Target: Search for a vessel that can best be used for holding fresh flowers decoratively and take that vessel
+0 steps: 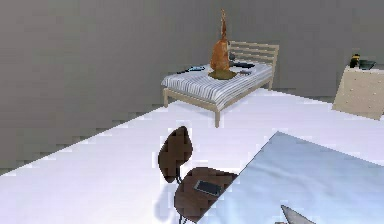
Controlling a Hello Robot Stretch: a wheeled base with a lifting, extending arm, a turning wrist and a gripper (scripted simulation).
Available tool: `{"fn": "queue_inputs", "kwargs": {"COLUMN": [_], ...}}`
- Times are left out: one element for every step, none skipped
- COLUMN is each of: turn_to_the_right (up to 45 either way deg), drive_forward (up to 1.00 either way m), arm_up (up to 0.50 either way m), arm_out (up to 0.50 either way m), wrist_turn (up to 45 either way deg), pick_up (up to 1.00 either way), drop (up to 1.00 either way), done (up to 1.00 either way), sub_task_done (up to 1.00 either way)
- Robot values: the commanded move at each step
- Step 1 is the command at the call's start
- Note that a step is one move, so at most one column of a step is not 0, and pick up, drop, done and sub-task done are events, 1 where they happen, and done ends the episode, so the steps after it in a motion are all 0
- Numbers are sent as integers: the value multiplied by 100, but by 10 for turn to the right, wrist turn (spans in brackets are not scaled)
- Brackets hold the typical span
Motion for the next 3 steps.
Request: {"fn": "queue_inputs", "kwargs": {"turn_to_the_right": [0, 0, 0], "drive_forward": [0, 0, 0], "arm_up": [0, 0, 0], "arm_out": [0, 0, 0], "wrist_turn": [450, 450, 450], "pick_up": [0, 0, 0], "drop": [0, 0, 0], "done": [0, 0, 0], "sub_task_done": [0, 0, 0]}}
